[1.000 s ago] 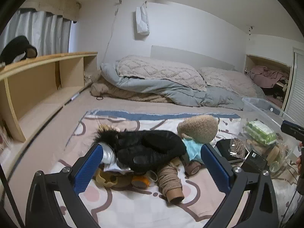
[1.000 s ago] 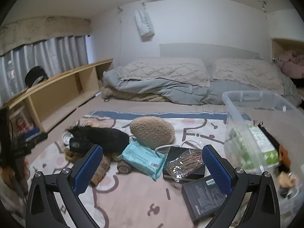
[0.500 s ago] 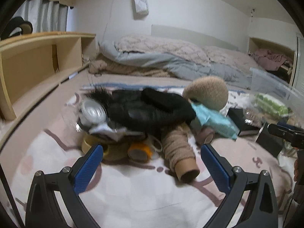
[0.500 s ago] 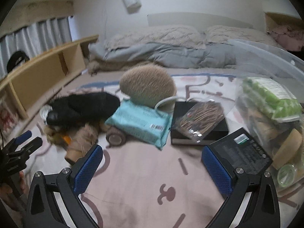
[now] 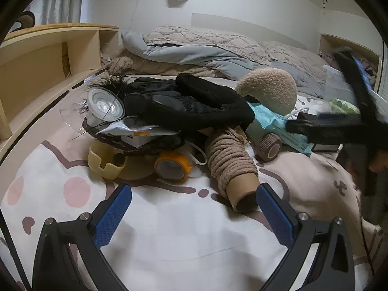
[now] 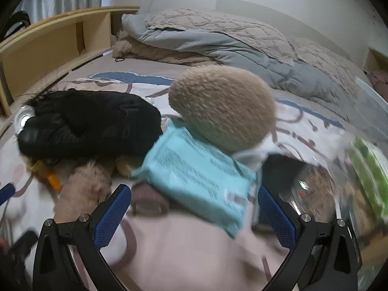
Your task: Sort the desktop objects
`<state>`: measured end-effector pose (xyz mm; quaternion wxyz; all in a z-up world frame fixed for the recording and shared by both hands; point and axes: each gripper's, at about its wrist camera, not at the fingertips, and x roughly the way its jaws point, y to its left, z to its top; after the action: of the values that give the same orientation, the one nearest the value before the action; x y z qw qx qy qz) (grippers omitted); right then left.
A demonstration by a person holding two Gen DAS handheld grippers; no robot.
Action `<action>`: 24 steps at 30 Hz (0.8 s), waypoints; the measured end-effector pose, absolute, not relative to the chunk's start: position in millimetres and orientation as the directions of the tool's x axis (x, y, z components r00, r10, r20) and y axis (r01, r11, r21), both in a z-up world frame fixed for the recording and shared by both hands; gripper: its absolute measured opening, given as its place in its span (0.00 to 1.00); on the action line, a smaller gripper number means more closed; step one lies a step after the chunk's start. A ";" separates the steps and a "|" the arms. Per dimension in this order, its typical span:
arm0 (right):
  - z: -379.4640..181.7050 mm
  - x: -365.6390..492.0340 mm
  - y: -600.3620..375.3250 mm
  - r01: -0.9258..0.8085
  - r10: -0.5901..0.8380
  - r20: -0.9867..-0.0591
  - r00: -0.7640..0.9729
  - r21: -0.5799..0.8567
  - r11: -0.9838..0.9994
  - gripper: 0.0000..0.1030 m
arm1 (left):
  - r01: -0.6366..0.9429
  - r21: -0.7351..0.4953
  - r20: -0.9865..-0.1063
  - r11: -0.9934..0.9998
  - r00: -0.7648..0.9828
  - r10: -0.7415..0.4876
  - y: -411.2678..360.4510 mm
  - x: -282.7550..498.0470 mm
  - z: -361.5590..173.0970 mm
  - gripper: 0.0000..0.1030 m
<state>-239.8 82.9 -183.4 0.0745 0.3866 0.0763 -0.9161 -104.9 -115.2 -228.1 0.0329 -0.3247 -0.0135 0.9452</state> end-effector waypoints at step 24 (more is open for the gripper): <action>-217.5 -214.8 108.6 0.219 -0.162 -0.751 -0.640 0.024 -0.975 1.00 | -0.085 -0.144 -0.676 -0.986 -0.719 0.161 -97.8 -127.9 -229.9 1.00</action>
<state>-214.8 108.6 -217.5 0.1052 0.4110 0.0347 -0.9049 -127.9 -97.8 -229.9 0.0665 -0.3687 -0.0513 0.9258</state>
